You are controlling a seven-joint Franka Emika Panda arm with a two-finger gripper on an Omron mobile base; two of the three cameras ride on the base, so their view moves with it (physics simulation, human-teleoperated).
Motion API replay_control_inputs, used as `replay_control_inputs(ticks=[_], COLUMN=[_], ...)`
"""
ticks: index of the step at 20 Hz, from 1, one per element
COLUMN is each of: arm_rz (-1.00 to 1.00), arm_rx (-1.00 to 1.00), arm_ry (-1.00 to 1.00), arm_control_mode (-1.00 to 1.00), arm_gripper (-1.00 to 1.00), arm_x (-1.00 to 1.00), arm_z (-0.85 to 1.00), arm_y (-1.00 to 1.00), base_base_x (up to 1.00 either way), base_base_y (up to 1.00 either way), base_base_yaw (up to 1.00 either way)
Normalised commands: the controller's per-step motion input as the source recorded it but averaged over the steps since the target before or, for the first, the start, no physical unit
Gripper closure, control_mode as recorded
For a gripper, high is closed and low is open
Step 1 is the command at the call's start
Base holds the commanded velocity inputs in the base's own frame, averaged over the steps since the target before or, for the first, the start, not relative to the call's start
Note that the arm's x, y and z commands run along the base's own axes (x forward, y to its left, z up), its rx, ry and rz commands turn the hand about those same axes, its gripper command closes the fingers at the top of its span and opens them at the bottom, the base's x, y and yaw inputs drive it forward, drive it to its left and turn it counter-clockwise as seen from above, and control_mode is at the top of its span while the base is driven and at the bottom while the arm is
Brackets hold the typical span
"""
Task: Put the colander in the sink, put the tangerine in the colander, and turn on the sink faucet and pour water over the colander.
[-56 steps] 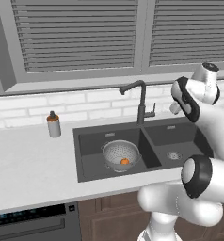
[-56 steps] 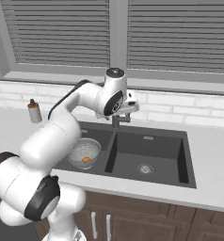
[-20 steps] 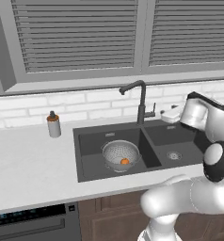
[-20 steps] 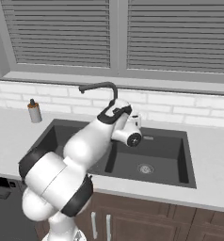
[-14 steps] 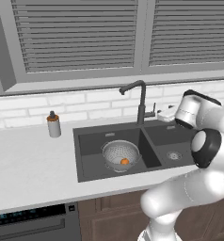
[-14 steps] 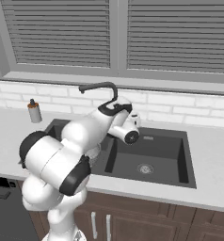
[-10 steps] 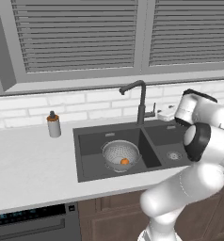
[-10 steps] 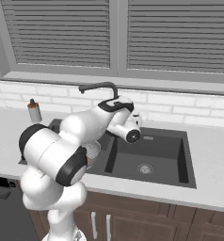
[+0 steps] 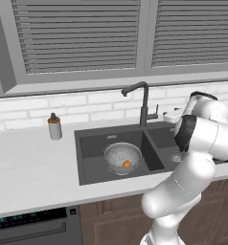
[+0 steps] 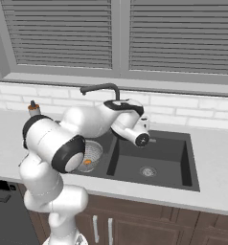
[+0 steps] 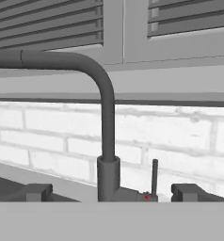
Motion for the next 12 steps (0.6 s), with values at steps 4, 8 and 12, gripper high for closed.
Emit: replay_control_inputs(ticks=[4,8,12], arm_rz=[0.0,0.0,0.0], arm_rx=[0.0,0.0,0.0], arm_ry=[0.0,0.0,0.0], arm_control_mode=[-1.0,-1.0,-1.0], arm_gripper=[-1.0,-1.0,-1.0], arm_x=[0.23,0.19,0.27], arm_z=[-0.04,-0.05,-0.1], arm_y=[0.0,0.07,0.02], base_base_x=[0.0,0.0,0.0], base_base_y=[0.0,0.0,0.0], base_base_yaw=[0.0,0.0,0.0])
